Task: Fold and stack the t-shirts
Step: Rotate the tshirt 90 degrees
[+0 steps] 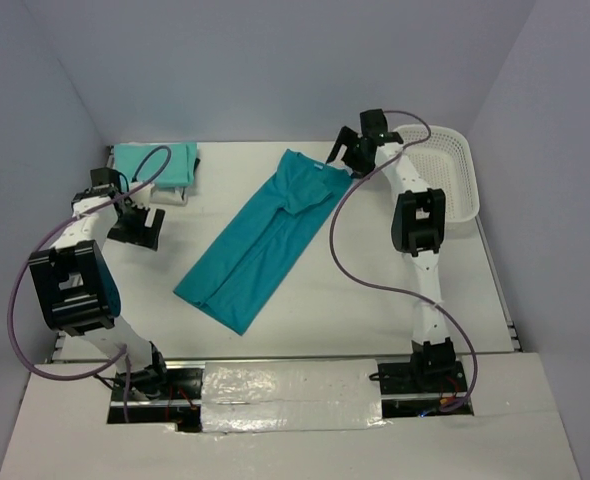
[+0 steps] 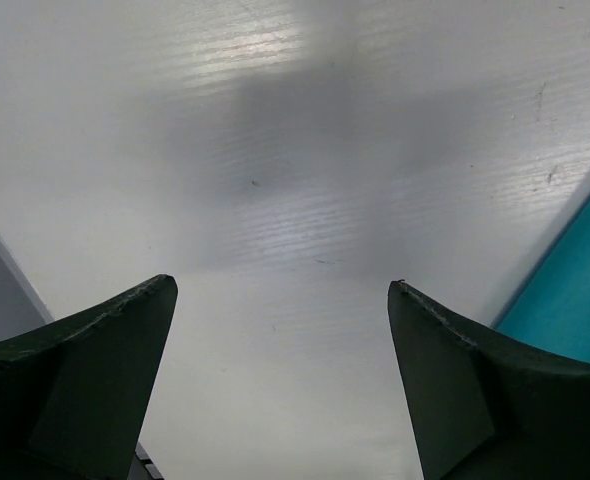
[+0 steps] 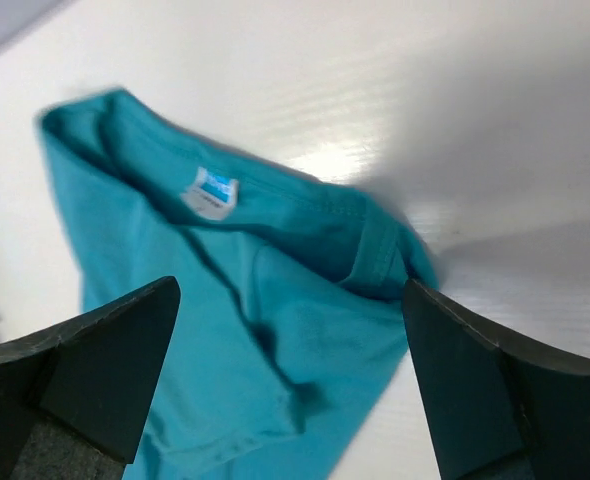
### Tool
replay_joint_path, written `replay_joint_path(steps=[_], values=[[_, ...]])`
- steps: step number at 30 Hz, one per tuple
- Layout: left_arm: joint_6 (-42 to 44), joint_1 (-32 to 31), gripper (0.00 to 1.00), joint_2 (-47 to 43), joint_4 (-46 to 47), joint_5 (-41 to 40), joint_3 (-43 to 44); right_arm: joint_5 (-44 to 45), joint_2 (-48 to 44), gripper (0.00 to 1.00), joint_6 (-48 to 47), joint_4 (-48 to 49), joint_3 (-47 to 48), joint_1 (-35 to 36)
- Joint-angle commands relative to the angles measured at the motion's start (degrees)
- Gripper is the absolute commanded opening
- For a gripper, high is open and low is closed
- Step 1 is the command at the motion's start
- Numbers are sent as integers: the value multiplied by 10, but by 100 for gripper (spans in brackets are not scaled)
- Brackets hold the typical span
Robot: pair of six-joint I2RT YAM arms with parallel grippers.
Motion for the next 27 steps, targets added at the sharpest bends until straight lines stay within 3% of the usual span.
replay_joint_path(steps=[1,4,9,11,13,14,16,19,22,27], values=[[-4,-1,99,-44,-15,12,-5,-27,-97,100,20,19,57,0],[-11,0,99,-70,-24,6,-9,-10,-186,100,12,8,22,7],[-21,1,99,-165,-39,-9,-22,64,-398,100,1,11,-199,15],[-26,1,99,-230,-47,-13,-26,57,-461,100,9,10,-349,43],[-32,3,99,-282,-52,-10,-34,42,-560,100,30,70,-475,84],[-42,3,99,-337,-50,-9,-38,25,-593,100,46,104,-604,110],[-71,3,99,-390,-30,-40,-49,5,-661,97,127,215,-716,200],[-47,3,99,-490,-40,-53,-63,-22,-681,82,265,346,-876,318],[-31,4,99,-515,-65,-53,-73,-6,-635,71,344,383,-885,419],[-39,3,100,-492,-106,-68,-67,9,-516,66,434,412,-856,503]])
